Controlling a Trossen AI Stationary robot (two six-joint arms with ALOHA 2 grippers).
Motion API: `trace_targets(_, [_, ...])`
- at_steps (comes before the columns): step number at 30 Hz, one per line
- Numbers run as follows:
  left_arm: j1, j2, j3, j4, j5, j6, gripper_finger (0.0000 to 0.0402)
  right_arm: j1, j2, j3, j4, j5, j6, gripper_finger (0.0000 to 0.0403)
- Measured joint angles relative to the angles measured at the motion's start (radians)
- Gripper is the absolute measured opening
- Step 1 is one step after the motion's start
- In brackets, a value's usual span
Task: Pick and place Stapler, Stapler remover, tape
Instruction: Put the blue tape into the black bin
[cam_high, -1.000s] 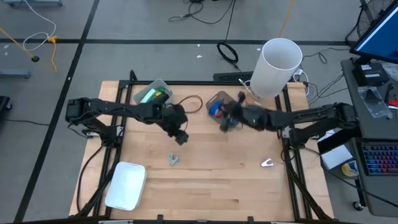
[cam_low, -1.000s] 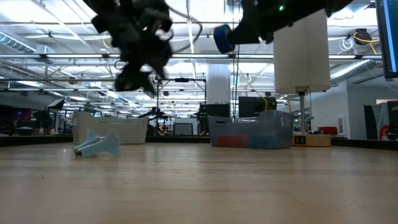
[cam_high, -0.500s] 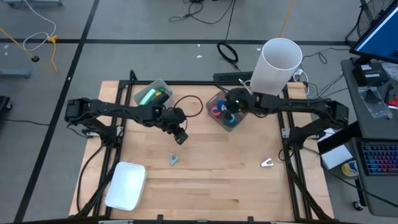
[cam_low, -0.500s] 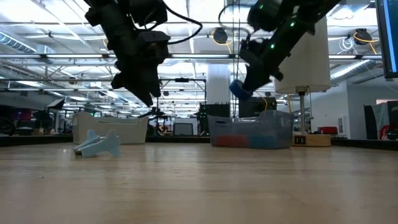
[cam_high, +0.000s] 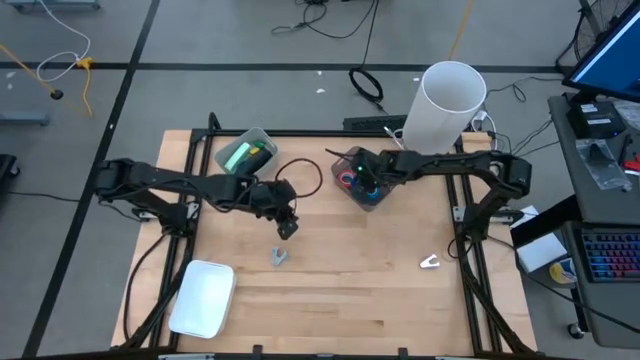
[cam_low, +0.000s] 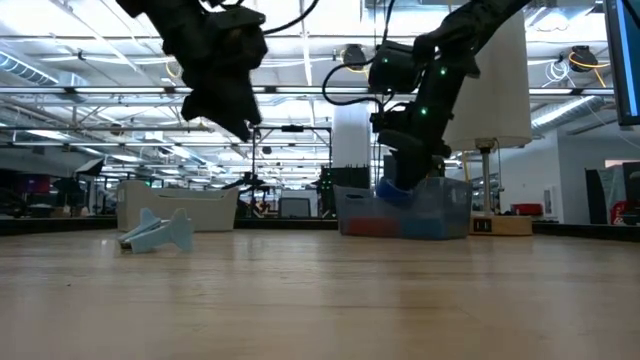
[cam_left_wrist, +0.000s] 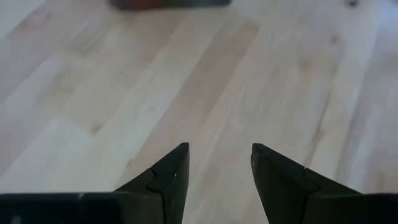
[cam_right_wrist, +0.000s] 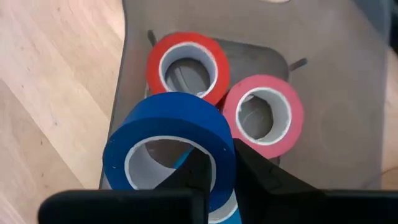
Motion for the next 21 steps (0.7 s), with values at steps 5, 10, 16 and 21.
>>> trace_targets(5, [-0.035, -0.030, -0.001, 0.005, -0.029, -0.008, 0.0173, 0.000, 0.012, 0.000, -0.015, -0.037, -0.001, 0.0050])
trace_targets(10, [-0.060, -0.033, -0.002, -0.003, -0.034, -0.010, 0.0172, 0.000, 0.011, -0.004, -0.018, -0.051, 0.006, 0.0071])
trace_targets(16, [-0.101, -0.033, -0.001, -0.002, -0.036, -0.027, 0.0172, 0.000, 0.011, -0.004, -0.016, -0.048, 0.018, 0.0107])
trace_targets(21, [-0.138, -0.033, -0.001, -0.002, -0.037, -0.040, 0.0172, 0.000, 0.009, -0.004, -0.016, -0.051, 0.018, 0.0142])
